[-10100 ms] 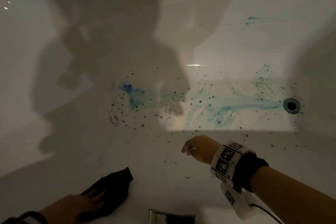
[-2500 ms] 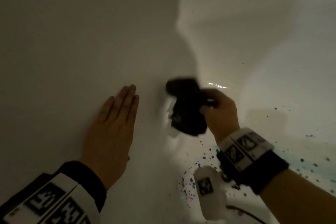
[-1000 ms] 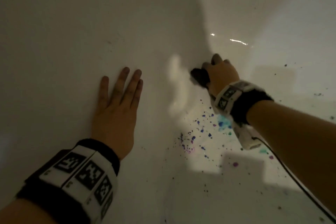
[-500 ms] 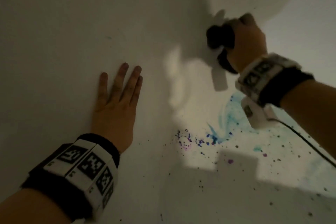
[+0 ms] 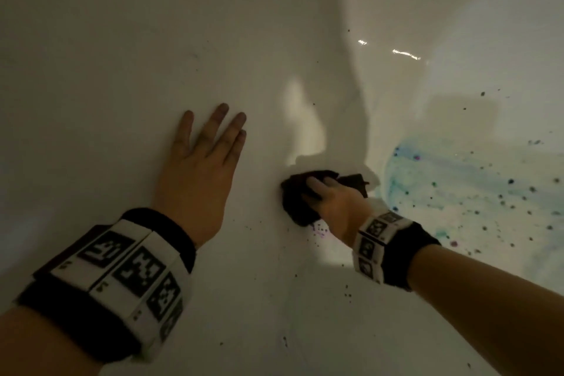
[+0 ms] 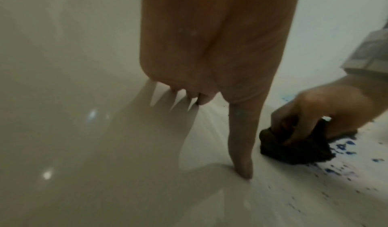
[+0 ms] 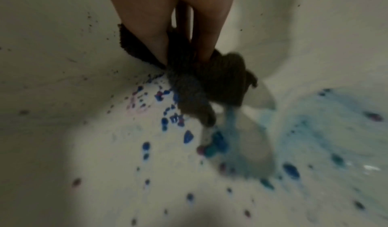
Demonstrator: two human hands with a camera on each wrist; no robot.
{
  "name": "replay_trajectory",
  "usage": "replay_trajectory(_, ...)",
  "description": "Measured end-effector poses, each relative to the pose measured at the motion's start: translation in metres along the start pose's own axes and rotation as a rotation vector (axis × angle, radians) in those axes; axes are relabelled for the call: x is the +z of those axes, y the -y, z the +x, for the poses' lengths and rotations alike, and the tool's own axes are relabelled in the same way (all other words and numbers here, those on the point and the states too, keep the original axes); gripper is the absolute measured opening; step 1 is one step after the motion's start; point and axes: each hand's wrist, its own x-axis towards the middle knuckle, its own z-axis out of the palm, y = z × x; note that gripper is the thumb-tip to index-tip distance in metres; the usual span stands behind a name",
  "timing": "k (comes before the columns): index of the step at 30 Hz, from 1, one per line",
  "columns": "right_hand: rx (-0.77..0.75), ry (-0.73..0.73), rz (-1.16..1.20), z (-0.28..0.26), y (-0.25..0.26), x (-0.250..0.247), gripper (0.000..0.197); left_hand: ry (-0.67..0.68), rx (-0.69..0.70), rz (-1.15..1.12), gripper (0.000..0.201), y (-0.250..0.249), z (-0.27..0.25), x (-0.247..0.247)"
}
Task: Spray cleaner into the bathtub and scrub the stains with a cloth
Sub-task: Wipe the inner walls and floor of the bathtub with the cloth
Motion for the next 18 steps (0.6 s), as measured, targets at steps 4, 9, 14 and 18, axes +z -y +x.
replay_trajectory(4,0.220,-0.343,0.304,-0.028,0.019,-0.017,0.024,-0.057,0.020,-0.060,0.115,0.020,-0.033,0.016)
replay_trajectory(9,0.122,-0.616,0.527,-0.040,0.096,-0.010,0.044,-0.069,0.081,-0.063,0.143,0.036,-0.051,0.022)
replay_trajectory(14,-0.002,-0.061,0.307,-0.058,0.166,0.051,0.072,-0.069,0.141,-0.130,0.122,0.037,-0.053,0.019)
replay_trajectory(18,-0.020,-0.019,0.226,-0.055,0.161,0.066,0.075,-0.227,0.099,-0.158,0.137,0.046,-0.051,0.037)
